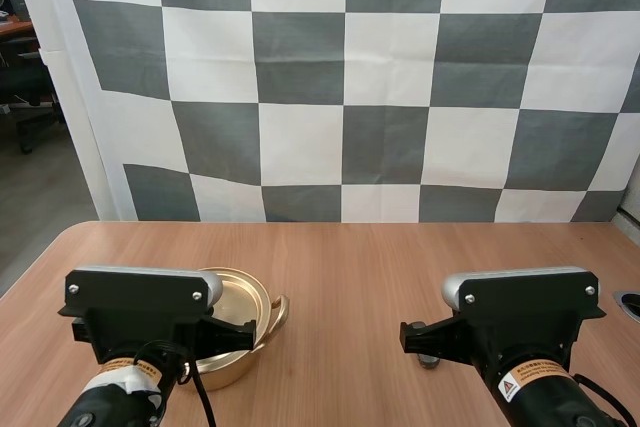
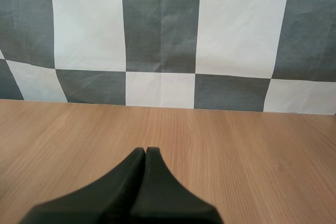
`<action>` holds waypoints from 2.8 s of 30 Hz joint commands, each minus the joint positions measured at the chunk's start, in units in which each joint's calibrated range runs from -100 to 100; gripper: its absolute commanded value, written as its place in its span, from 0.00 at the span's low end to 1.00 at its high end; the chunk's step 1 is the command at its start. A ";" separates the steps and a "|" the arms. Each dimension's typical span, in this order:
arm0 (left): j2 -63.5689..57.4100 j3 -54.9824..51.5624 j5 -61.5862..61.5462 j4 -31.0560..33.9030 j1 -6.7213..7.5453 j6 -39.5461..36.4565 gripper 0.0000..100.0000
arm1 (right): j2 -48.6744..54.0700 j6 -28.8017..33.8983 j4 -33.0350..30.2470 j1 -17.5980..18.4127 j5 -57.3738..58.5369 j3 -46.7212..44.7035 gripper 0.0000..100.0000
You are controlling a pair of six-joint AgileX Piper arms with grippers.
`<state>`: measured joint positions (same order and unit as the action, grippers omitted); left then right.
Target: Open the pot, put the car inside, and close it
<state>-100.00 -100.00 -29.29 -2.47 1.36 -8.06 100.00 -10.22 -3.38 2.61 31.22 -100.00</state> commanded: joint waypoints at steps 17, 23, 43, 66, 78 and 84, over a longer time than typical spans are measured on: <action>0.00 0.00 -0.08 -0.02 -0.04 -0.06 0.00 | 0.00 -0.05 0.04 -0.02 0.05 0.00 0.00; 0.00 0.00 -0.08 -0.02 -0.04 -0.06 0.00 | 0.00 -0.05 0.04 -0.02 0.05 0.00 0.00; 0.00 0.00 -0.08 -0.02 -0.04 -0.06 0.00 | 0.00 -0.05 0.04 -0.02 0.05 0.00 0.00; 0.00 0.00 -0.08 -0.02 -0.04 -0.06 0.00 | 0.00 -0.05 0.04 -0.02 0.05 0.00 0.00; 0.00 0.00 -0.05 -0.26 -0.04 -0.06 0.00 | 0.00 -0.05 1.16 -0.02 0.05 0.00 0.00; 0.00 0.00 -0.05 -0.26 -0.04 -0.06 0.00 | 0.00 -0.05 2.38 -0.02 0.05 0.00 0.00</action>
<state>-100.00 -100.00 -29.29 -2.70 1.36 -8.06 100.00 -10.22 -1.63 2.61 31.22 -100.00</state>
